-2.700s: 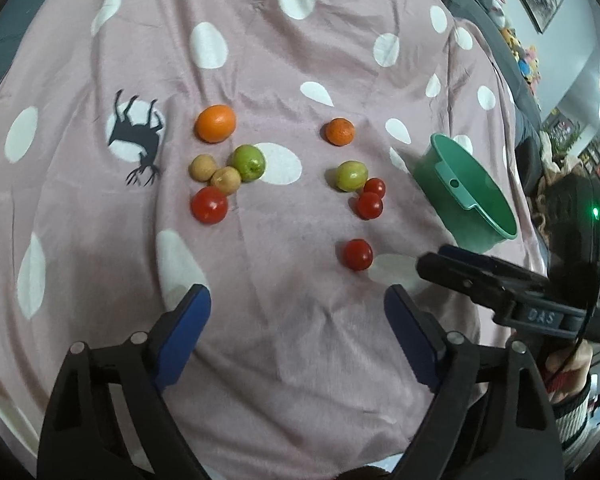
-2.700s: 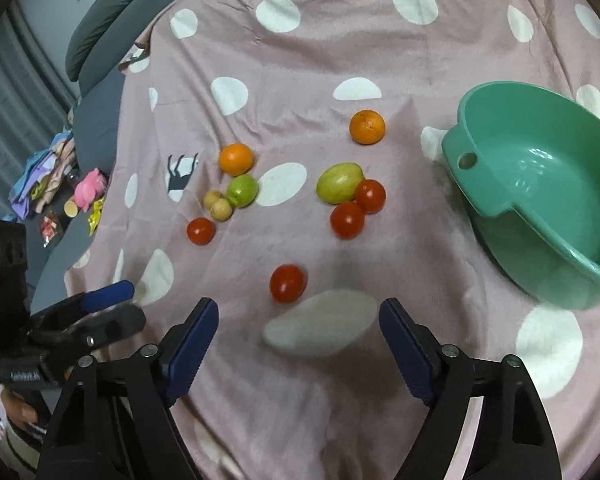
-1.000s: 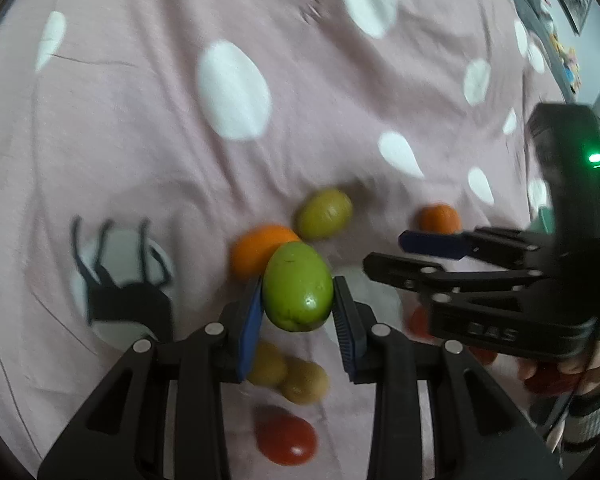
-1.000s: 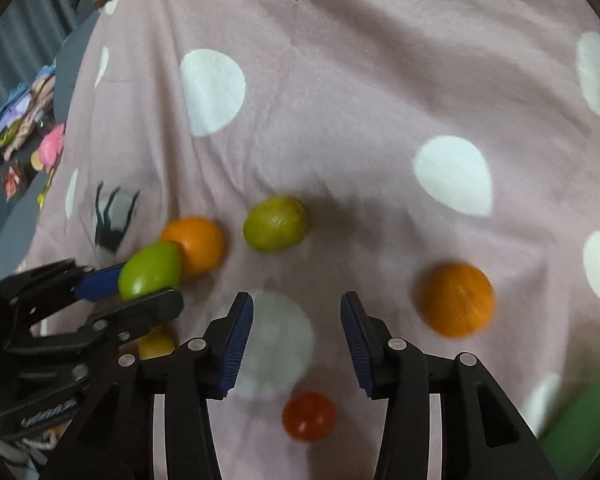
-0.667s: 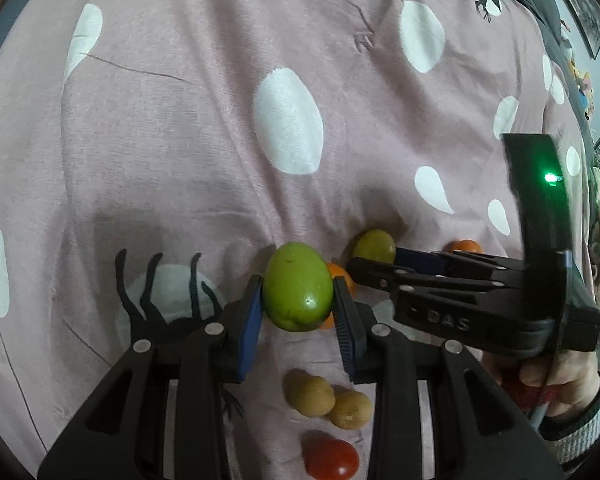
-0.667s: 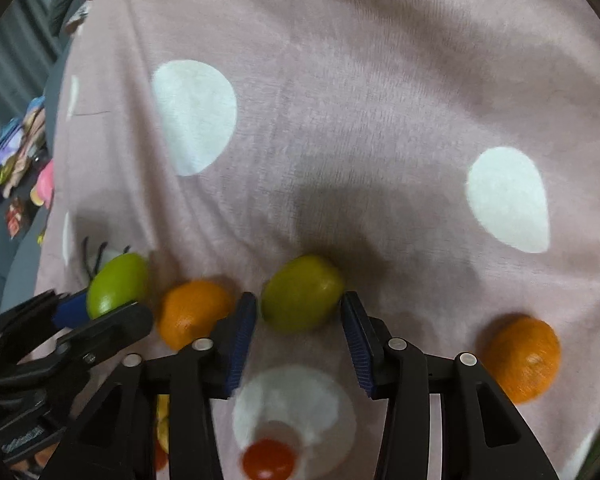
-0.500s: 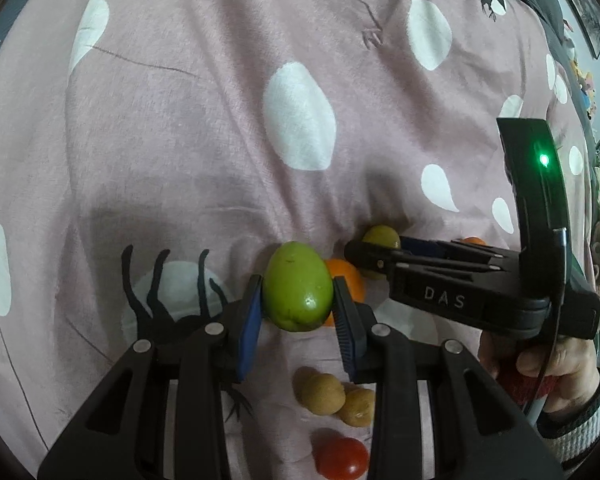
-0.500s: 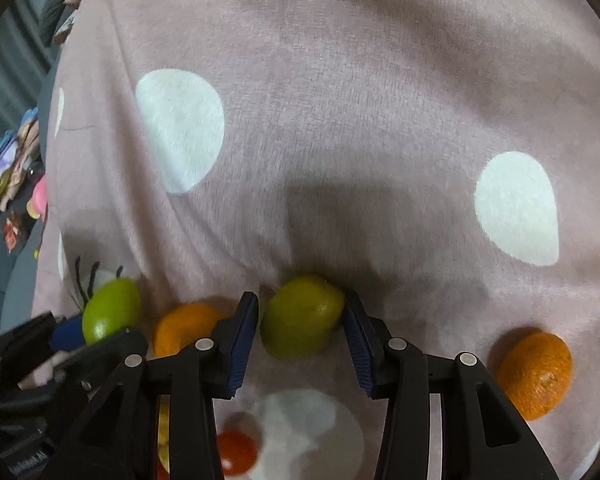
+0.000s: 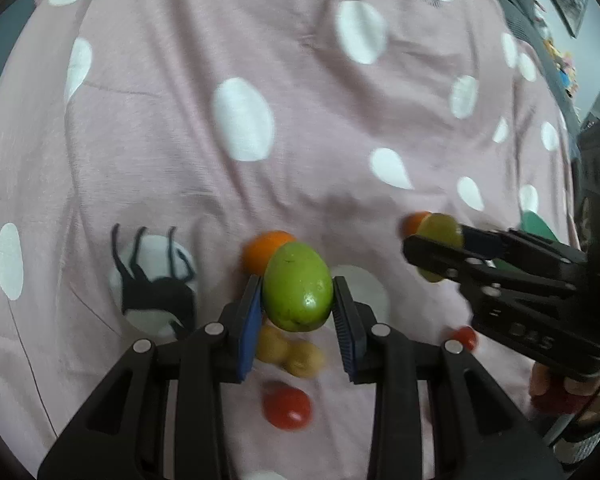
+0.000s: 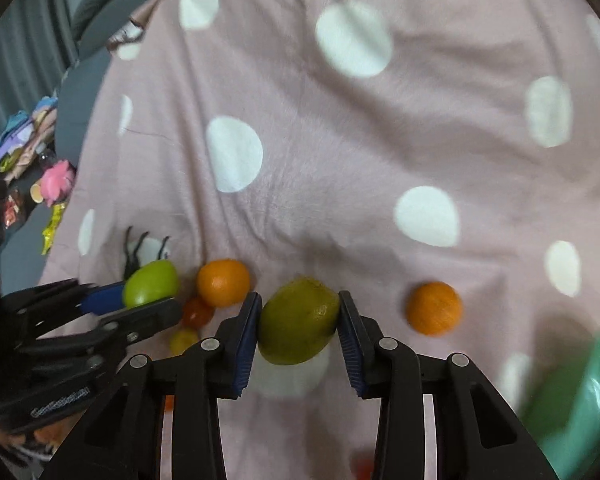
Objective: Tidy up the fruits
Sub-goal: 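Grasp the green lime with the left tool while the right tool grasps the yellow-green lemon, then carry the lime and lemon in both tools over the green bowl, then open both tools to drop the lime and lemon into the bowl, then move both tools back toward the red tomatoes, then grasp a red tomato with the left tool while the right tool grasps another tomato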
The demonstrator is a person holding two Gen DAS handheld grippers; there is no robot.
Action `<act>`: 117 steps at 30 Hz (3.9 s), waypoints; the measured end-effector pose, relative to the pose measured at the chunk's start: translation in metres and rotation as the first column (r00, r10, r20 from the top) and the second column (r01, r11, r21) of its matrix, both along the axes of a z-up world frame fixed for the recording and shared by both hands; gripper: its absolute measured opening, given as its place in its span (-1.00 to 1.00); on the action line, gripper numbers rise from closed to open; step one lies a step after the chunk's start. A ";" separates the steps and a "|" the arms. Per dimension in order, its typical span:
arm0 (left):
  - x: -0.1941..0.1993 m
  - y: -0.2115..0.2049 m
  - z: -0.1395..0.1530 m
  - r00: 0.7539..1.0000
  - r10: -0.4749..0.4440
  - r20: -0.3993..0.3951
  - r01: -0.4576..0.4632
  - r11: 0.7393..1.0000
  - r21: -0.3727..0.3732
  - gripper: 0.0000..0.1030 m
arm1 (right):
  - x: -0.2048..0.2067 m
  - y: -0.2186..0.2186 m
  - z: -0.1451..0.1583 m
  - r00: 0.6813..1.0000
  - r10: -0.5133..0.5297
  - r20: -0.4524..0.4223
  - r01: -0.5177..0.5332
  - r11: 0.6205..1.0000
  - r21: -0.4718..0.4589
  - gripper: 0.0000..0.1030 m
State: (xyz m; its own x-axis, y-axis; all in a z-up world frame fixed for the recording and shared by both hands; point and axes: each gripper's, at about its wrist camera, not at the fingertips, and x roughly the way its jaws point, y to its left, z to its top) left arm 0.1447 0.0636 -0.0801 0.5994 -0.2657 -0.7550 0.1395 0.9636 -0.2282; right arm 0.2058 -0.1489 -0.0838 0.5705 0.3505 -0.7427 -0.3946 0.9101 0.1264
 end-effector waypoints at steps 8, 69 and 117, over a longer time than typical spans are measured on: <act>-0.021 -0.063 0.013 0.995 -0.103 0.019 0.103 0.995 0.000 -0.35 | -0.075 -0.028 0.023 0.988 -0.104 0.113 0.106 0.994 -0.008 -0.23; -0.101 -0.026 -0.017 0.998 0.038 -0.054 -0.037 0.999 0.025 0.59 | -0.198 -0.158 0.017 0.939 -0.330 0.097 0.317 0.939 0.132 -0.15; -0.018 -0.065 -0.047 0.996 -0.048 -0.069 0.044 0.997 -0.062 -0.53 | -0.085 -0.039 -0.045 0.994 -0.081 -0.067 0.078 0.996 -0.040 -0.15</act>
State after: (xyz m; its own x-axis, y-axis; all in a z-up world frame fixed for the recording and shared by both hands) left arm 0.1269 -0.0018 -0.1276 0.5318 -0.3381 -0.7764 0.1648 0.9406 -0.2967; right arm 0.1209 -0.1878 -0.1284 0.5428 0.2773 -0.7928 -0.3121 0.9429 0.1161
